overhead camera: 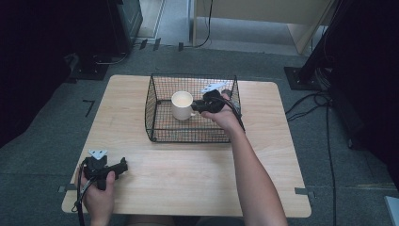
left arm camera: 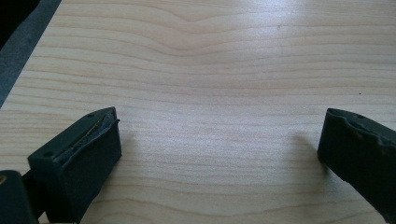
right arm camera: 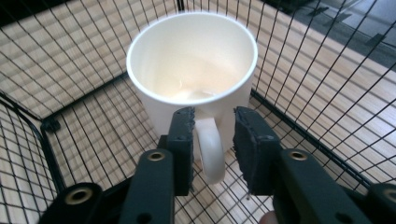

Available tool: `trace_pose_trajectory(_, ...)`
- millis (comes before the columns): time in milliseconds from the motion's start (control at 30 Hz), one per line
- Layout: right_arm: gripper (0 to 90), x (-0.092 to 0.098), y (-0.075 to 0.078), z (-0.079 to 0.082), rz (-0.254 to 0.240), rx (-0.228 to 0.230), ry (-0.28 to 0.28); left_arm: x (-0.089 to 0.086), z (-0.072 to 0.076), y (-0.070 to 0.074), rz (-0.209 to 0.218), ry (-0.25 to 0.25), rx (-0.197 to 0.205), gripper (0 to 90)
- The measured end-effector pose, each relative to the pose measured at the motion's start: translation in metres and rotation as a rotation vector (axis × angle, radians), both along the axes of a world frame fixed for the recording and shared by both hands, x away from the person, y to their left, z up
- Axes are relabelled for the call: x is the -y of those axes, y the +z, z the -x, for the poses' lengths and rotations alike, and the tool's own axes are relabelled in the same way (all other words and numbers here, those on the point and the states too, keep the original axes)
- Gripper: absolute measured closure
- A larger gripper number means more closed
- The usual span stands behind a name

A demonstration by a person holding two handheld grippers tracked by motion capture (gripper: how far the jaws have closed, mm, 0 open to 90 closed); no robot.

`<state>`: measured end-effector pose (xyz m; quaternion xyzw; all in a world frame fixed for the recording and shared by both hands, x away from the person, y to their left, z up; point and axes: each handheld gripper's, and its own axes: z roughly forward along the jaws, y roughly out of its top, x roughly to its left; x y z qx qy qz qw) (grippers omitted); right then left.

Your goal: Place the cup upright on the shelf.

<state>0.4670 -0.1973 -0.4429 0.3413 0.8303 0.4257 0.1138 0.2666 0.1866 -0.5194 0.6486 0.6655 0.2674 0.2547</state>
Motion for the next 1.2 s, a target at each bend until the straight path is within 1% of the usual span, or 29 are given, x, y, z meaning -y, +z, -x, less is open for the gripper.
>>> trace_pose_trajectory(67,61.9,0.002,0.003,0.001,-0.031,0.015,-0.013,0.000,0.000,0.000,0.000,0.000,0.001,0.0)
trace_pose_trajectory(167,53.7,0.002,0.008,0.002,-0.069,0.036,-0.013,0.000,0.000,0.000,0.001,0.000,0.000,0.0)
trace_pose_trajectory(200,52.5,0.002,0.010,0.003,-0.077,0.044,-0.013,0.000,0.000,0.000,0.000,0.000,0.000,0.0)
trace_pose_trajectory(267,48.6,0.002,0.013,0.005,-0.084,0.062,-0.005,0.000,0.000,0.000,0.000,0.000,0.000,0.0)
trace_pose_trajectory(333,46.8,0.002,0.017,0.006,-0.076,0.076,-0.013,0.000,0.000,0.000,0.001,0.000,0.001,0.0)
trace_pose_trajectory(433,43.4,0.004,0.023,0.008,-0.095,0.111,-0.014,0.000,0.000,0.000,0.001,0.001,0.001,0.0)
trace_pose_trajectory(500,38.4,0.006,0.029,0.010,-0.114,0.115,-0.028,0.000,0.000,0.000,0.001,0.001,0.001,0.0)
trace_pose_trajectory(533,37.2,0.007,0.030,0.011,-0.116,0.116,-0.034,0.000,0.000,0.000,0.001,0.000,0.000,0.0)
trace_pose_trajectory(633,33.5,0.008,0.037,0.014,-0.117,0.121,-0.042,0.000,0.000,0.000,0.000,0.000,0.000,0.0)
trace_pose_trajectory(667,30.9,0.008,0.038,0.016,-0.117,0.120,-0.039,0.000,0.000,0.000,0.000,0.000,0.000,0.0)
trace_pose_trajectory(733,27.3,0.008,0.042,0.019,-0.103,0.111,-0.037,0.000,0.000,0.000,0.000,0.000,0.000,0.0)
trace_pose_trajectory(833,17.9,0.006,0.046,0.026,-0.080,0.104,-0.033,0.000,0.000,0.000,0.000,0.000,0.000,0.0)
trace_pose_trajectory(867,15.9,0.005,0.048,0.029,-0.078,0.094,-0.035,0.000,0.000,0.000,0.001,0.000,0.000,0.0)
trace_pose_trajectory(967,8.5,0.002,0.053,0.038,-0.065,0.085,-0.030,0.000,0.000,0.000,0.001,0.001,0.000,0.0)
trace_pose_trajectory(1033,1.5,0.000,0.056,0.043,-0.059,0.068,-0.031,0.000,0.000,0.000,0.001,0.000,0.000,0.0)
trace_pose_trajectory(1067,0.0,-0.001,0.057,0.046,-0.054,0.052,-0.034,0.000,0.000,0.000,0.001,0.001,0.001,0.0)
trace_pose_trajectory(1100,0.0,-0.001,0.057,0.050,-0.048,0.049,-0.031,0.000,0.000,0.000,0.000,0.000,0.000,0.0)
trace_pose_trajectory(1167,0.0,-0.002,0.058,0.059,-0.032,0.056,-0.017,0.000,0.000,0.000,0.000,0.000,0.000,0.0)
trace_pose_trajectory(1200,0.0,-0.001,0.058,0.062,-0.033,0.059,-0.013,0.000,0.000,0.000,0.000,0.000,0.001,0.0)
